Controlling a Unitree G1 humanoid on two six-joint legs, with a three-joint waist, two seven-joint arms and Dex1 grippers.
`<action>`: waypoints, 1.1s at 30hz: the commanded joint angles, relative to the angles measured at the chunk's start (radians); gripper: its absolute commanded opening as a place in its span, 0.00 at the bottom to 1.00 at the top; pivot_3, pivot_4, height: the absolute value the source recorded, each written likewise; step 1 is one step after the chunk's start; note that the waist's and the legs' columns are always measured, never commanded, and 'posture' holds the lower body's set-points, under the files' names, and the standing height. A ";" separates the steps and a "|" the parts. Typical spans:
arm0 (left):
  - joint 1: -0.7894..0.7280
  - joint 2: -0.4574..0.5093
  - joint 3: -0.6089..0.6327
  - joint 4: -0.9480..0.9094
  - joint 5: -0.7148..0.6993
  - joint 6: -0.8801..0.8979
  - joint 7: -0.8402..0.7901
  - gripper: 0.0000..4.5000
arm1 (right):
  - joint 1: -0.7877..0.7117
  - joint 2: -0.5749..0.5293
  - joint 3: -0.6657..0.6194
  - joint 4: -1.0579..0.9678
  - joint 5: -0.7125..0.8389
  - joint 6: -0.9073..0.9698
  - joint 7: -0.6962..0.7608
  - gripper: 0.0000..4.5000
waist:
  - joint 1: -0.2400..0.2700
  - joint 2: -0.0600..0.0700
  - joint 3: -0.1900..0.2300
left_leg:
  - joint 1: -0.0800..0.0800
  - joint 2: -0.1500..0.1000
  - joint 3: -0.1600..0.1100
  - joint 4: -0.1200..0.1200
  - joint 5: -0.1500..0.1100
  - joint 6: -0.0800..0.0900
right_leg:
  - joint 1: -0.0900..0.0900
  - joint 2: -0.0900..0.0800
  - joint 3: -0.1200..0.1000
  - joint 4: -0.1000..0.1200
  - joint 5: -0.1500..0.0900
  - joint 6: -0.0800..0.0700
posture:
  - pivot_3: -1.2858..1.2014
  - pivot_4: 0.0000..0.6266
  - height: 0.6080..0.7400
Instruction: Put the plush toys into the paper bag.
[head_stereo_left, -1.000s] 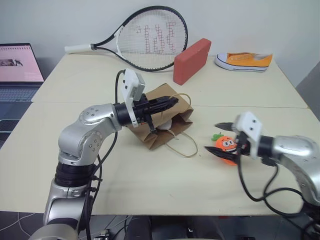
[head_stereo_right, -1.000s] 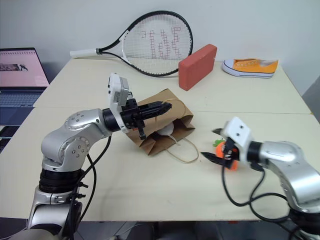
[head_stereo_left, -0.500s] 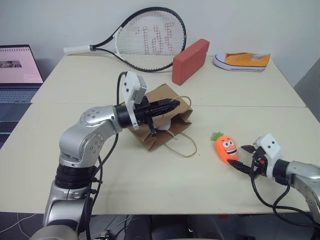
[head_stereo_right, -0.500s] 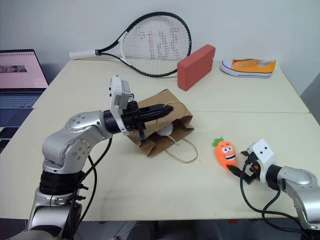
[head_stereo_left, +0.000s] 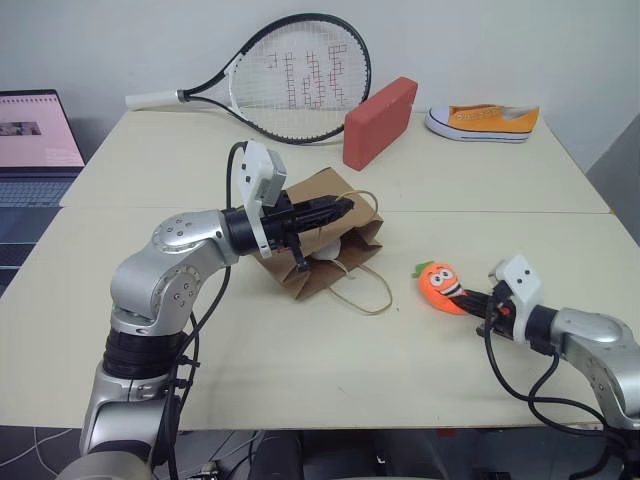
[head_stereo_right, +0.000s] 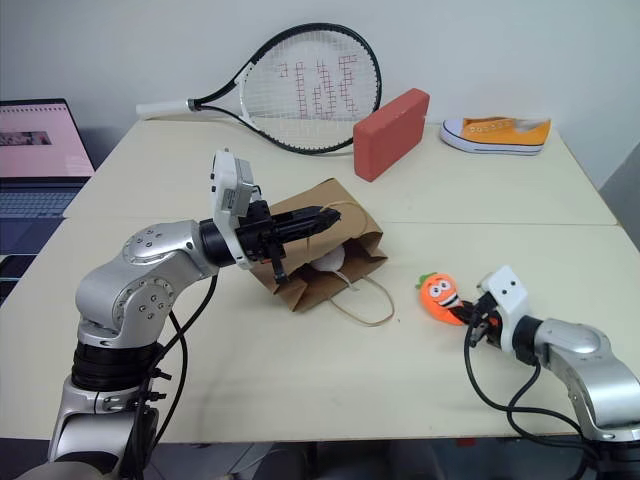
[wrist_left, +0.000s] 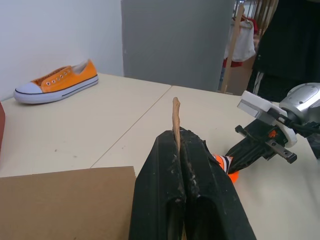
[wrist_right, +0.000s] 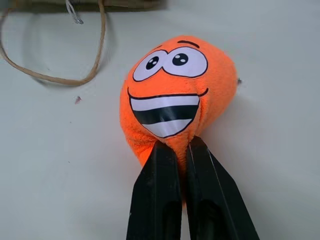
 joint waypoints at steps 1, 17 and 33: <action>-0.018 0.017 0.035 -0.024 -0.021 -0.002 -0.006 0.00 | -0.066 -0.020 0.025 -0.117 0.075 0.055 0.030 0.00 | 0.000 0.000 0.000 | 0.000 0.000 0.000 0.000 0.000 0.000 | 0.000 0.000 0.000 0.000 0.000 0.000 | 0.52 0.24 1.00; -0.034 0.042 0.050 -0.052 -0.108 0.055 -0.034 0.00 | -0.370 0.277 0.292 0.061 -0.030 0.078 -0.200 0.00 | 0.000 0.000 0.000 | -0.002 0.000 -0.001 0.000 0.000 0.000 | -0.001 0.000 -0.001 0.000 0.002 0.003 | 0.52 0.24 1.00; -0.019 0.068 0.032 -0.090 -0.162 0.100 -0.073 0.00 | -0.513 0.527 0.362 0.375 -0.240 -0.073 -0.425 0.00 | -0.013 0.000 0.000 | -0.003 0.000 -0.002 -0.001 0.000 0.000 | -0.002 0.000 -0.001 0.000 0.002 0.003 | 0.52 0.24 1.00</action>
